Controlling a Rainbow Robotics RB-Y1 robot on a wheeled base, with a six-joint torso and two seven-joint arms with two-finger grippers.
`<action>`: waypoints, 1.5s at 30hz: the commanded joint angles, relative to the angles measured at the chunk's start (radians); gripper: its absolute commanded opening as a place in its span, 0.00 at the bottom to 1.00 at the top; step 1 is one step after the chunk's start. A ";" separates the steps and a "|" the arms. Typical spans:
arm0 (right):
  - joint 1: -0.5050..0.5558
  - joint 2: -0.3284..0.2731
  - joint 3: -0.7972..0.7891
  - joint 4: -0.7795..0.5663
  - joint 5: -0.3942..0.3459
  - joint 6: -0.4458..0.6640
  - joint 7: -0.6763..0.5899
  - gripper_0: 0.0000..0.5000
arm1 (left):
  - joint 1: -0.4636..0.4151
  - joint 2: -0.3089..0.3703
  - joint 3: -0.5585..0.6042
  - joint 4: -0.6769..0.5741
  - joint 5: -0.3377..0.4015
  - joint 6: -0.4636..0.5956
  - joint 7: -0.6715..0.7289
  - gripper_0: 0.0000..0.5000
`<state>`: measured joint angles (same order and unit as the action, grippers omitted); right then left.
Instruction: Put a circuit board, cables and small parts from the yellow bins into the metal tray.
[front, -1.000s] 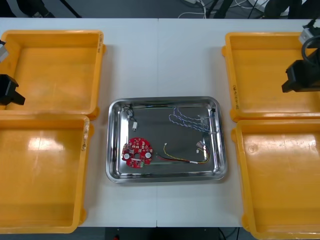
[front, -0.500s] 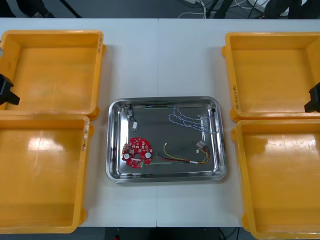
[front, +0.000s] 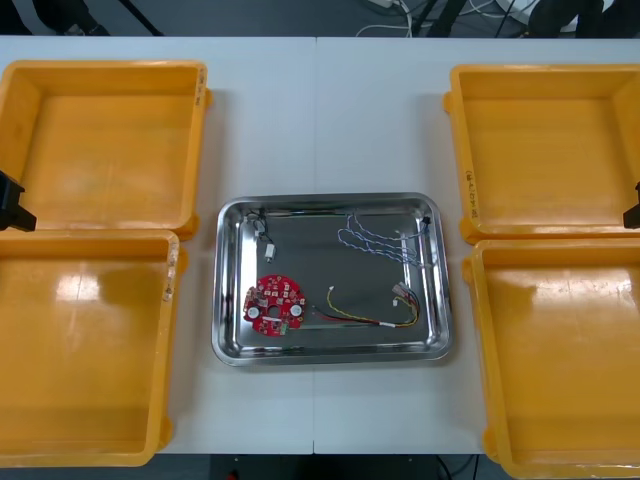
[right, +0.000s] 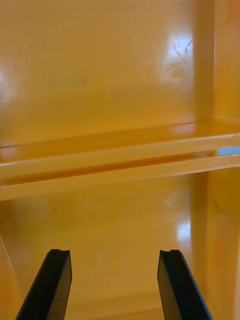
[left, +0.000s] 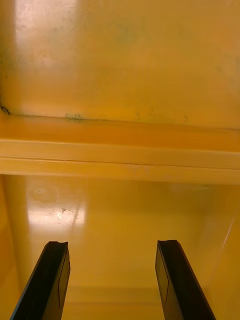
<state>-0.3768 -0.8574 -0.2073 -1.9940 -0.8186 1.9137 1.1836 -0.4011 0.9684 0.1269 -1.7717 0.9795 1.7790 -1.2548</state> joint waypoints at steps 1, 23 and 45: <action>0.012 -0.057 -0.037 -0.023 -0.007 -0.033 -0.001 1.00 | 0.018 0.053 0.033 -0.051 0.008 0.007 0.103 1.00; 0.082 -0.086 -0.058 -0.022 -0.031 -0.117 0.064 1.00 | 0.019 0.053 0.033 -0.052 0.002 0.007 0.091 1.00; 0.118 -0.088 -0.058 -0.022 -0.079 -0.062 0.056 1.00 | 0.019 0.053 0.033 -0.052 0.002 0.007 0.091 1.00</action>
<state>-0.2693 -0.8973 -0.2315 -1.9940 -0.8860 1.8359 1.2031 -0.3969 0.9684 0.1269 -1.7941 0.9795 1.7790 -1.1755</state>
